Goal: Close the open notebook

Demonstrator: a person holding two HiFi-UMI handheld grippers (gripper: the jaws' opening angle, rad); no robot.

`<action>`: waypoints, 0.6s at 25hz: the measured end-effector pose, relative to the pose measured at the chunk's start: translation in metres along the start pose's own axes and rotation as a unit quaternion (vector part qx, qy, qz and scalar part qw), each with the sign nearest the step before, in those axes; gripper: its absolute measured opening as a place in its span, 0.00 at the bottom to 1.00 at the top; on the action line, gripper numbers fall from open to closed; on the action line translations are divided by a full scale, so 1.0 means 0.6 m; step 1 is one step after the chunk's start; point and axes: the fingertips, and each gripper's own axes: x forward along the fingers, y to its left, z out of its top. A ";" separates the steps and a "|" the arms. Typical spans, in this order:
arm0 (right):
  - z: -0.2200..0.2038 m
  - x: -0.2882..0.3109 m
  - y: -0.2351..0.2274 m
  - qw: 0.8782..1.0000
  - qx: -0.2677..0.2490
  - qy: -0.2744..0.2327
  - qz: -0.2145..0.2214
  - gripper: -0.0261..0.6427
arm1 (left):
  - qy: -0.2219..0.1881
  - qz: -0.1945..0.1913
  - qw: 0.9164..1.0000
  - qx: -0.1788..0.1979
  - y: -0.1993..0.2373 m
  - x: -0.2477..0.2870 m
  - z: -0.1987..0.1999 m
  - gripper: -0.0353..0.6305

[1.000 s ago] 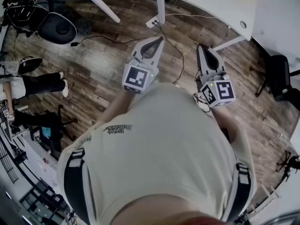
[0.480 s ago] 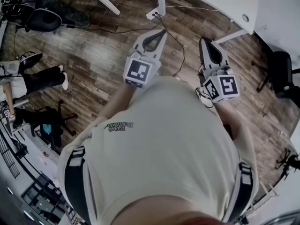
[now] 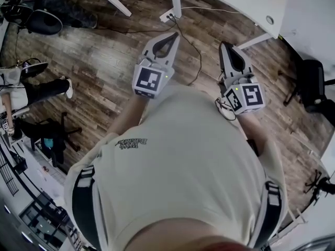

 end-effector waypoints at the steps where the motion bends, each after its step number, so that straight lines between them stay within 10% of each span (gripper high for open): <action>1: -0.002 -0.003 -0.004 1.000 0.001 0.001 0.002 0.04 | 0.001 0.004 1.000 -0.001 -0.003 0.002 -0.001 0.07; 15: 0.000 0.016 -0.069 1.000 -0.007 -0.008 0.016 0.04 | 0.011 0.024 1.000 -0.004 -0.013 0.052 -0.017 0.07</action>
